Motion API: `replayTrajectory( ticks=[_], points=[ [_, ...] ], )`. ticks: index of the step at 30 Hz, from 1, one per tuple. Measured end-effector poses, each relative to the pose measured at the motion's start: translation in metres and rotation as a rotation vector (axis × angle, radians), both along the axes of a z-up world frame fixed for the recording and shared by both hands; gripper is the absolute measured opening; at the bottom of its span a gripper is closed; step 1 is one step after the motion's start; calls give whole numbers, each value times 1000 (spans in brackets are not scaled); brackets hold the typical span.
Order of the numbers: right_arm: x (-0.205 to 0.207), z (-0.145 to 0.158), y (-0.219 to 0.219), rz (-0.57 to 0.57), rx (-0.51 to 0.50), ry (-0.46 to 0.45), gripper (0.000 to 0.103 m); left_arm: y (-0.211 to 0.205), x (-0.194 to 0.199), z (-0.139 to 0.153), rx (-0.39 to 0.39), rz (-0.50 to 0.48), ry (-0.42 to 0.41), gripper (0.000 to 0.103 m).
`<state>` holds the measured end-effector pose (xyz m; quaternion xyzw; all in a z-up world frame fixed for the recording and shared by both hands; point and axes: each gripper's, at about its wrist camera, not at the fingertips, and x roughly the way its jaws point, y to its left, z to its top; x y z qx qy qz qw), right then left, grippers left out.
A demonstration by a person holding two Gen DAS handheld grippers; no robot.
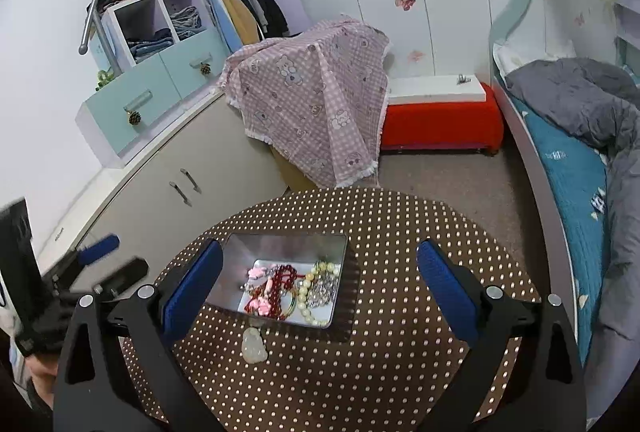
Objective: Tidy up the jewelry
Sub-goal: 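Move the left tool toward the pale jade pendant, then grasp the pale jade pendant with the left tool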
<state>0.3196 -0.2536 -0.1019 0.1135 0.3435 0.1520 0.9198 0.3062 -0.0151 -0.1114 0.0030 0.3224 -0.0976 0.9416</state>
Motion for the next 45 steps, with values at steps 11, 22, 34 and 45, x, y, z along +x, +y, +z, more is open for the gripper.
replayTrajectory(
  ticks=[11, 22, 34, 45],
  points=[
    [14, -41, 0, -17, -61, 121, 94, -29, -23, -70, 4, 17, 179, 98],
    [50, -75, 34, 23, -158, 224, 44, -57, 8, -103, 31, 70, 268, 84],
    [25, -87, 45, 1, -294, 222, 9, -44, -18, -103, -27, -86, 218, 33],
    [-11, -87, 42, -15, -293, 215, 9, -22, -51, -103, 23, -121, 217, 53]
  ],
)
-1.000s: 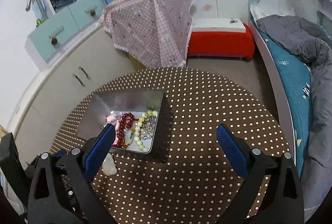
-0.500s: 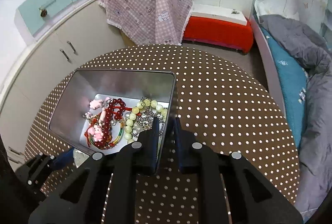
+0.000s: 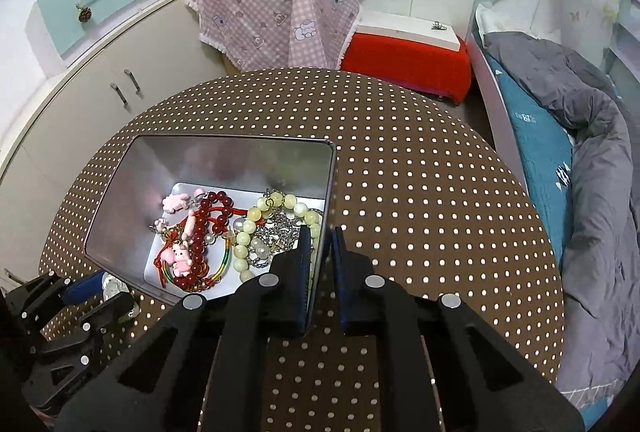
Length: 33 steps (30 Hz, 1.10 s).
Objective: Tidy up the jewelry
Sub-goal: 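Grasp the pale jade pendant with the left tool, then carry the jade pendant over the metal tin and open the left tool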
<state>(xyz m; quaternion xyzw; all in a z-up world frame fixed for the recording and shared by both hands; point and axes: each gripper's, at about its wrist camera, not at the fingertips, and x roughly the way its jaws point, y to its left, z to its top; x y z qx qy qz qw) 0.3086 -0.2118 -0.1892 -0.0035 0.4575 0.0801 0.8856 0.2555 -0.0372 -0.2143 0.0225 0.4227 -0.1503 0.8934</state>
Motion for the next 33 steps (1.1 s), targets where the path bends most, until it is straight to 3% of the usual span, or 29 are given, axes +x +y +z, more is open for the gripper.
replayTrajectory(
  ticks=[1, 3, 5, 8, 19, 27, 33],
  points=[
    [1, 1, 2, 0, 1, 1, 9, -1, 3, -1, 18, 5, 0, 76],
    [0, 1, 1, -2, 4, 2, 9, -2, 5, -2, 23, 2, 5, 79],
    [1, 1, 2, -1, 6, 3, 9, -4, 5, -2, 19, -13, 9, 73],
    [1, 1, 3, 0, 5, 4, 9, -5, 8, -2, 57, -24, -2, 42],
    [-13, 2, 4, 21, 8, 6, 9, 13, -19, 14, -32, -69, -22, 41],
    [-41, 3, 11, 24, -4, 0, 9, 20, -39, 86, -106, -74, -181, 42],
    [-65, 2, 16, 12, 21, -2, 9, 9, -37, 115, -122, -95, -242, 42]
  ],
)
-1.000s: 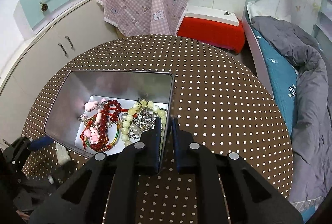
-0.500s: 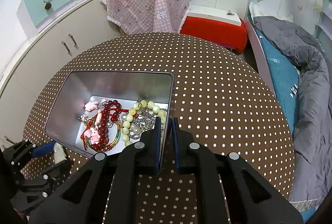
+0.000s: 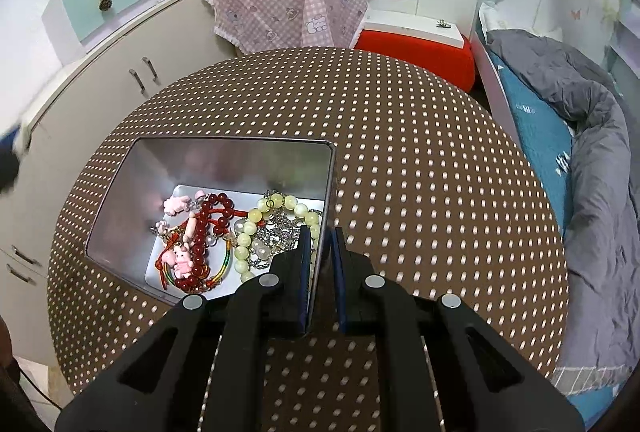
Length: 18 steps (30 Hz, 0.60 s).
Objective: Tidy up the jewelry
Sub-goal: 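Carry the jade pendant over the metal tin and open the left tool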
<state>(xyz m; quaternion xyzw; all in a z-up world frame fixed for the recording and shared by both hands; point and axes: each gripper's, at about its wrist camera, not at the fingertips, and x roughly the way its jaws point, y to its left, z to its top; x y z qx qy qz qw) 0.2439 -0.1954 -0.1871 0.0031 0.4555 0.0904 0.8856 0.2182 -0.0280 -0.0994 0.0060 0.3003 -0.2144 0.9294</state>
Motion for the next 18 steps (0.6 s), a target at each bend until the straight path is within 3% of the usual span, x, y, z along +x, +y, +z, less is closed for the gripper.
replayTrajectory(
  ticks=[9, 10, 11, 13, 18],
  points=[
    [-15, 1, 4, -10, 10, -4, 9, -26, 9, 2, 48, -17, -7, 43],
    [-16, 0, 2, -11, 12, -5, 9, -27, 11, 2, 57, -10, -3, 46],
    [-16, 1, 2, -14, 14, -5, 9, -27, 10, 2, 61, -4, -1, 63],
    [-17, 2, 1, -16, 19, -5, 9, -25, 8, 2, 69, 23, -13, 83],
    [-14, 4, -1, -29, 40, -13, 10, -14, 0, 6, 76, 83, -24, 90]
  ],
)
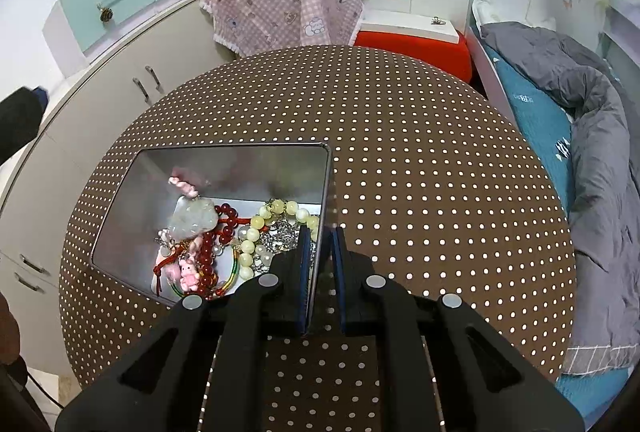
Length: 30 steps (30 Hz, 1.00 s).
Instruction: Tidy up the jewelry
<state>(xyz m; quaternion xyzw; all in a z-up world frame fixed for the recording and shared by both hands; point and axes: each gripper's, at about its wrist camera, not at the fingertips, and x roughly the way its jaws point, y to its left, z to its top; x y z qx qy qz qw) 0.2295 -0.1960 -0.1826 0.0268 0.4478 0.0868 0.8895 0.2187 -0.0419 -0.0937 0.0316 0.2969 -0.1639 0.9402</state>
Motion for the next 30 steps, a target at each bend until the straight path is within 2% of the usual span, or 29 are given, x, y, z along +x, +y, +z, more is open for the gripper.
replayTrajectory(
  ticks=[1, 3, 4, 5, 7, 16, 23, 30],
  points=[
    [2, 1, 1, -2, 2, -3, 11, 3, -1, 1, -3, 11, -3, 91],
    [0, 5, -3, -11, 15, -23, 20, 11, -8, 5, -15, 41, -15, 92],
    [-1, 8, -4, -17, 17, -38, 37, 13, -11, 7, -17, 56, -23, 92],
    [-1, 12, -5, -23, 16, -51, 65, 15, -14, 9, -15, 71, -32, 93],
    [-3, 21, -8, -46, 14, -100, 94, 20, -21, 14, -14, 99, -53, 94],
    [-21, 68, -11, -72, 36, -211, 95, 26, -47, 27, 6, 201, -120, 95],
    [-83, 116, -9, -51, 40, -370, 95, 24, -87, 48, 25, 250, -211, 96],
    [-144, 144, 3, -34, 39, -492, 95, 20, -143, 66, 33, 268, -317, 97]
  ],
)
